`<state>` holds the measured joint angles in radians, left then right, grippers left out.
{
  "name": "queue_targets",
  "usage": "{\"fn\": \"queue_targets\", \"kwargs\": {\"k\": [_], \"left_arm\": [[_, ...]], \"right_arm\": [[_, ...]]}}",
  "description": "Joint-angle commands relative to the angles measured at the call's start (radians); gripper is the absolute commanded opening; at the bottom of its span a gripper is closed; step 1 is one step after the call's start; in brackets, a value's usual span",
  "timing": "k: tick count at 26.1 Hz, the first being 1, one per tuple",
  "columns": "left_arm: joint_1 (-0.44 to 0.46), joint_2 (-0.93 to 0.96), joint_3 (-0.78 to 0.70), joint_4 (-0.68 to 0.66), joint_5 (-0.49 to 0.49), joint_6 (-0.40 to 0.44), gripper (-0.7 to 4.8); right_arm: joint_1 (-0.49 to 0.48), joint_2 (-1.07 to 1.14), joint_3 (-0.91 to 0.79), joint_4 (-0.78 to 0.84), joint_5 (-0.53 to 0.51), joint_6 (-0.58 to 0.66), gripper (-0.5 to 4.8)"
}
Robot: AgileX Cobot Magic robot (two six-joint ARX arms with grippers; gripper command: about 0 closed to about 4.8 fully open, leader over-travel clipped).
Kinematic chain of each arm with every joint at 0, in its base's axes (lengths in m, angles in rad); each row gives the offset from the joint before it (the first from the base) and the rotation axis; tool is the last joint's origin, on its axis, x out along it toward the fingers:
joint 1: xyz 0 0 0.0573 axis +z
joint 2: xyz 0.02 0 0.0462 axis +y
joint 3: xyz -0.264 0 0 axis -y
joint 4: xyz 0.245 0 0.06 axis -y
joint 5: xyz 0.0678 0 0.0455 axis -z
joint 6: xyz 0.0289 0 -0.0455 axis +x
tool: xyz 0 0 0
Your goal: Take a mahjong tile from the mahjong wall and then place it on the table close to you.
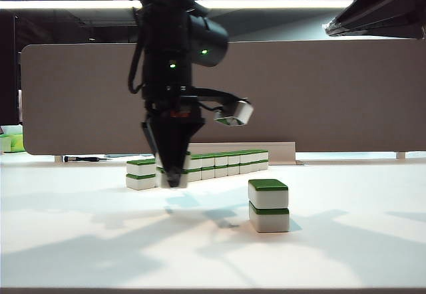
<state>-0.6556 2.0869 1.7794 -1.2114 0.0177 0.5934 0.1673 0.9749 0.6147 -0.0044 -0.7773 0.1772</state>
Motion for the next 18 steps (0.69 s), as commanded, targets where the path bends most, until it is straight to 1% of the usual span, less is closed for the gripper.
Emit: {"fn": "queue_targets", "kwargs": {"k": [1,6,9,12,18], "left_arm": [[-0.031,-0.01,0.003,0.004,0.006,0.005,1.74],[-0.081,-0.01,0.003,0.005,0.007,0.005,1.73],[-0.106,-0.009,0.003,0.014,0.035,0.01,1.73],[-0.109,-0.009,0.003,0.025,0.075,0.01,1.73],[-0.108,-0.007,0.0,0.019,0.099,0.014,1.72]], "right_arm": [[0.0,-0.002,0.005,0.018,0.002,-0.002,-0.01],[0.0,-0.003,0.005,0.033,0.001,-0.002,-0.01],[-0.002,-0.003,0.005,0.057,0.001,-0.002,-0.01],[-0.033,-0.009,0.005,0.062,-0.004,-0.002,-0.01],[-0.101,-0.022,0.005,0.066,-0.008,-0.001,-0.01]]}}
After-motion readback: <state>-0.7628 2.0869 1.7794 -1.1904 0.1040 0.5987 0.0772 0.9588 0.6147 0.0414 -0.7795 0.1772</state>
